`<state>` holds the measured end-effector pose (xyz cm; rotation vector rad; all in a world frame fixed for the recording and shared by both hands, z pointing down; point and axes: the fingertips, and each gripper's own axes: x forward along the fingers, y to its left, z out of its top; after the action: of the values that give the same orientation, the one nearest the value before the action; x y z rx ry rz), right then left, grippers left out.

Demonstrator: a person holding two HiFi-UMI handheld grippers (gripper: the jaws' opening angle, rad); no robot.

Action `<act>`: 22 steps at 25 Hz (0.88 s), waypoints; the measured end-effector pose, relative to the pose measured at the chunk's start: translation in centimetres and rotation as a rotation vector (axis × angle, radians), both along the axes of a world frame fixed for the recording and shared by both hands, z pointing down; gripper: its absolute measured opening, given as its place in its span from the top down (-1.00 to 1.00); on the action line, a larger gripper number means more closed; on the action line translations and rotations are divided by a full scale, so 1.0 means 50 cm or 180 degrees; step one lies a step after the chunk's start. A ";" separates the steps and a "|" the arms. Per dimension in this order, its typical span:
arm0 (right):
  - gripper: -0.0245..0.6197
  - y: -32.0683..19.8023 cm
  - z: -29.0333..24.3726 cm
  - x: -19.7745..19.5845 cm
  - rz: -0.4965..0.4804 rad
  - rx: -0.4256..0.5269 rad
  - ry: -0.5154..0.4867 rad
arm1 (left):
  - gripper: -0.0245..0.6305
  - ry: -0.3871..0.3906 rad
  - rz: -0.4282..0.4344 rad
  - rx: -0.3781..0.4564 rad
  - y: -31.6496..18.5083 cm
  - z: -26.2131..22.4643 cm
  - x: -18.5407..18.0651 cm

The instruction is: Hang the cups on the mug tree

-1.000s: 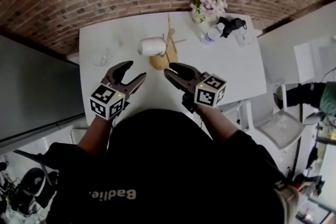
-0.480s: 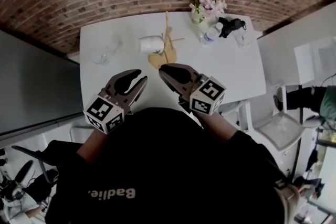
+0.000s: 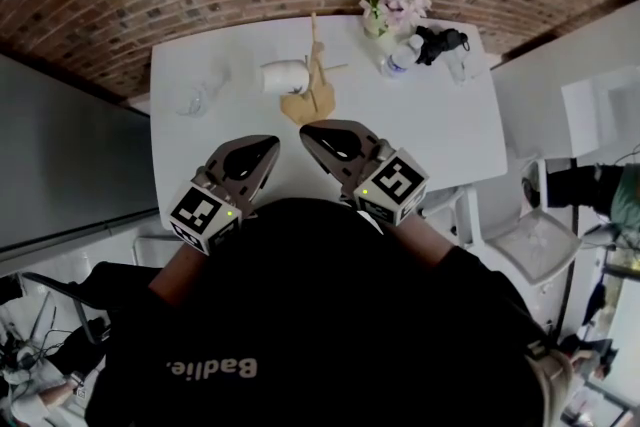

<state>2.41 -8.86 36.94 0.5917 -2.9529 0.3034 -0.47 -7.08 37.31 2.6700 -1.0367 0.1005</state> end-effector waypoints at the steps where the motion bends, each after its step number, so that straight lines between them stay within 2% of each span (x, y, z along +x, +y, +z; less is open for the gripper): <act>1: 0.82 0.003 0.000 0.000 -0.0008 0.0007 0.0008 | 0.92 0.0010 0.0023 -0.0021 0.003 -0.002 0.002; 22: 0.83 -0.001 0.012 0.001 -0.0012 -0.0074 0.0006 | 0.92 -0.0001 0.0102 -0.0021 0.001 -0.007 0.011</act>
<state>2.46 -8.89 37.54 0.5831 -2.9441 0.3361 0.10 -7.02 36.96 2.6813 -0.9924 0.1106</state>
